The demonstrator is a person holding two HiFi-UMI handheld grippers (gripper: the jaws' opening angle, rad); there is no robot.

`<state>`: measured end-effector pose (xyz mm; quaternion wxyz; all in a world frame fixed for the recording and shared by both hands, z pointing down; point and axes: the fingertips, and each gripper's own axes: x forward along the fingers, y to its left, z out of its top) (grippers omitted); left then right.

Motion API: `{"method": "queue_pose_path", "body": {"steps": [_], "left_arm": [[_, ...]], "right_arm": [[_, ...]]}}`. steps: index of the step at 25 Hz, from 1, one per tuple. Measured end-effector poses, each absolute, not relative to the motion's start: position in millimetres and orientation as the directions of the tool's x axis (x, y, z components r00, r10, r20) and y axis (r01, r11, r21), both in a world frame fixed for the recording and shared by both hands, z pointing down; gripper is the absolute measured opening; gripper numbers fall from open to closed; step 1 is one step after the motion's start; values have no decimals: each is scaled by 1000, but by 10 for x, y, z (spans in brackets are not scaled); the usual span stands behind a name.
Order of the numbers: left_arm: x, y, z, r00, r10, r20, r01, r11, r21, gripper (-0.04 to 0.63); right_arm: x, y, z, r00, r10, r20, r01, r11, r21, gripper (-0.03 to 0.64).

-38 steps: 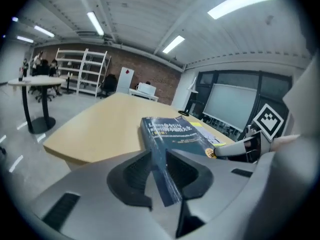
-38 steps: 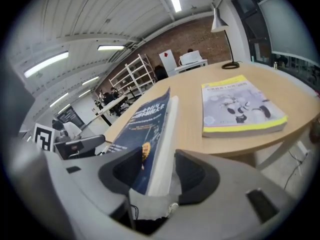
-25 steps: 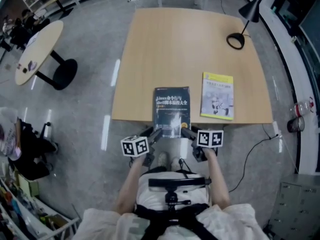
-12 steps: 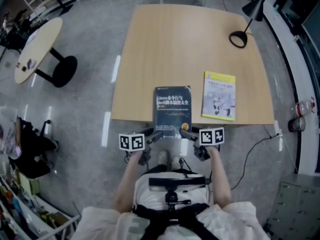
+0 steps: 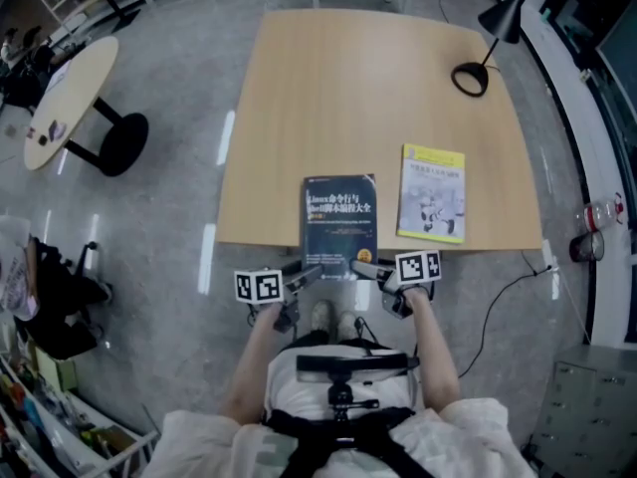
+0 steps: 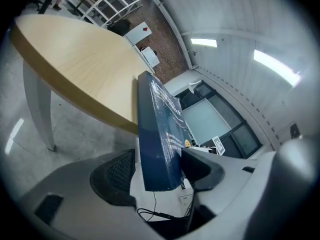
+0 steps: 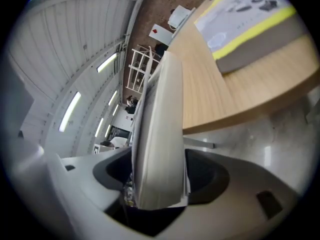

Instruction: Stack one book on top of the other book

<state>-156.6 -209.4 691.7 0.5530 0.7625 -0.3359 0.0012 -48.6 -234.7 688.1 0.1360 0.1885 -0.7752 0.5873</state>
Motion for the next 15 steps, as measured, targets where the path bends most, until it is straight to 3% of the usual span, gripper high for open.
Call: {"method": "queue_pose_path", "body": {"steps": [15], "left_arm": [[-1604,-2066,6886,725,-504,470,-627,-201,752,275]], "right_arm": [[-597,-2244,6830,-839,-157,521,-543,266,-796,310]]}}
